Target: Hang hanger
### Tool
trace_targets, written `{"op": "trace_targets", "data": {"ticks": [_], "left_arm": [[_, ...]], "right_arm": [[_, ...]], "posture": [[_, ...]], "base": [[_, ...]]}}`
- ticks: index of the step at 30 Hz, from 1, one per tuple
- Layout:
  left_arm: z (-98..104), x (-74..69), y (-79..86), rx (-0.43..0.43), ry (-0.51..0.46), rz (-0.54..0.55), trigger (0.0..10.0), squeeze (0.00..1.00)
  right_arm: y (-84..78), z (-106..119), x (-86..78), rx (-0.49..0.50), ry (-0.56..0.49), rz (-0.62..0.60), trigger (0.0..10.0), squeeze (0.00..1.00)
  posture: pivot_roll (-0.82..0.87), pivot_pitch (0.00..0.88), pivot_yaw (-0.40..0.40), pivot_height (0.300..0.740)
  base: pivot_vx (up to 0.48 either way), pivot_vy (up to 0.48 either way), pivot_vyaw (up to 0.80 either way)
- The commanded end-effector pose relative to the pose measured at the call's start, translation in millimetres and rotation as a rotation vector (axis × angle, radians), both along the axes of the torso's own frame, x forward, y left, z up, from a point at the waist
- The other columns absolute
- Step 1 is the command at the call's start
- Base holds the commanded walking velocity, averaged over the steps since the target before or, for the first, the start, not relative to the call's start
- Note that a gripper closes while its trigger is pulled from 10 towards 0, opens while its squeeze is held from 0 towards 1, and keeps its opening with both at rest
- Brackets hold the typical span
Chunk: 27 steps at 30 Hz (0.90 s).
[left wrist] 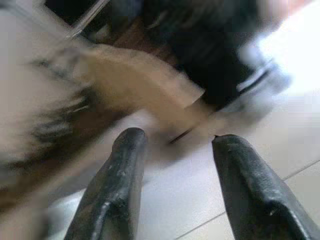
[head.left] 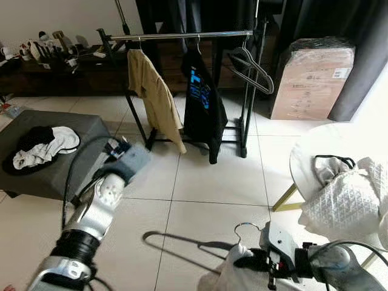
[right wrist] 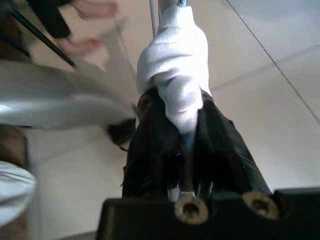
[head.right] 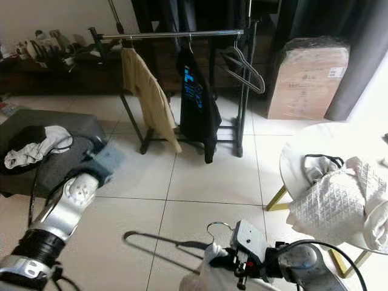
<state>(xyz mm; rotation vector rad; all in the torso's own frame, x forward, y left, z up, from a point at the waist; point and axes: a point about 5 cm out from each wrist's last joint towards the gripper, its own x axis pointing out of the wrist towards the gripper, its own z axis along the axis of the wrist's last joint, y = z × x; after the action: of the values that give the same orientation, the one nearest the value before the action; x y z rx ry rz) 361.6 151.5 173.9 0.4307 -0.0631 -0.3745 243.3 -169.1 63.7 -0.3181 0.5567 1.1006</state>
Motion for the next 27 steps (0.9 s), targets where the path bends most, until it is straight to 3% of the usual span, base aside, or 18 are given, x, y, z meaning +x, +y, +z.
{"op": "trace_targets", "data": {"ticks": [1,2,3,4,5,8,9,17,18,21,22,23,24,27], "left_arm": [[2.4,-9.5,-9.6,-0.121,0.067,-0.190,10.0,0.00],[2.3,-13.9,-14.4,-0.140,0.092,-0.258,10.0,0.00],[-3.0,-23.8,-20.1,-0.158,0.186,-0.388,10.0,0.00],[-3.0,-23.8,-20.1,-0.158,0.186,-0.388,10.0,0.00],[-12.6,-36.9,-20.4,-0.122,0.305,-0.528,10.0,0.00],[-30.4,-56.4,-12.3,0.004,0.454,-0.686,10.0,0.00],[-38.0,-61.8,-5.7,0.071,0.492,-0.725,10.0,0.00],[-46.5,-74.7,0.8,0.185,0.618,-0.868,10.0,0.00],[-45.3,-72.2,-6.8,0.167,0.601,-0.885,10.0,1.00],[-44.1,-71.9,-16.4,0.173,0.590,-0.938,10.0,1.00],[-47.8,-73.7,-23.8,0.221,0.600,-0.980,10.0,0.53],[-49.0,-74.4,-26.0,0.238,0.603,-0.994,10.0,0.53],[-50.9,-75.7,-28.3,0.252,0.613,-1.010,10.0,0.00],[-56.0,-81.6,-35.3,0.281,0.652,-1.074,10.0,0.00]], "right_arm": [[7.2,-0.8,2.6,-0.007,-0.029,0.012,0.0,0.00],[8.5,-1.0,4.1,-0.007,-0.030,0.007,0.0,0.00],[12.6,0.3,6.2,-0.004,-0.037,0.020,0.0,0.00],[12.6,0.3,6.2,-0.004,-0.037,0.020,0.0,0.00],[16.7,2.0,8.5,-0.005,-0.046,0.036,0.0,0.00],[20.8,2.4,10.5,-0.015,-0.054,0.066,0.0,0.00],[21.9,1.4,11.4,-0.024,-0.056,0.085,0.0,0.00],[26.7,4.4,13.3,-0.058,-0.069,0.152,0.0,0.00],[28.4,6.0,13.3,-0.060,-0.070,0.169,0.0,0.00],[30.7,6.4,12.8,-0.055,-0.066,0.198,0.0,0.00],[30.8,6.4,12.3,-0.053,-0.063,0.212,0.0,0.00],[30.8,6.4,12.1,-0.053,-0.062,0.216,0.0,0.00],[30.7,6.7,12.0,-0.050,-0.061,0.220,0.0,0.00],[30.6,8.9,11.8,-0.046,-0.060,0.234,0.0,0.00]], "posture": [[-0.16,0.152,0.090,0.740],[-0.16,0.152,0.092,0.740],[-0.16,0.149,0.094,0.740],[-0.16,0.149,0.094,0.740],[-0.16,0.147,0.095,0.740],[-0.16,0.144,0.096,0.740],[-0.16,0.141,0.096,0.740],[-0.16,0.128,0.099,0.740],[-0.17,0.122,0.100,0.740],[-0.17,0.118,0.101,0.740],[-0.17,0.112,0.101,0.740],[-0.17,0.112,0.101,0.740],[-0.17,0.112,0.102,0.740],[-0.18,0.107,0.104,0.740]], "base": [[0.000,0.000,0.00],[0.000,0.000,0.00],[0.000,0.000,0.00],[0.000,0.000,0.00],[0.000,0.000,0.00],[0.000,0.000,0.00],[0.000,0.000,0.00],[0.000,0.000,0.00],[0.000,0.000,0.00],[0.000,0.000,0.00],[0.000,0.000,0.00],[0.000,0.000,0.00],[0.000,0.000,0.00],[0.000,0.000,0.00]]}}
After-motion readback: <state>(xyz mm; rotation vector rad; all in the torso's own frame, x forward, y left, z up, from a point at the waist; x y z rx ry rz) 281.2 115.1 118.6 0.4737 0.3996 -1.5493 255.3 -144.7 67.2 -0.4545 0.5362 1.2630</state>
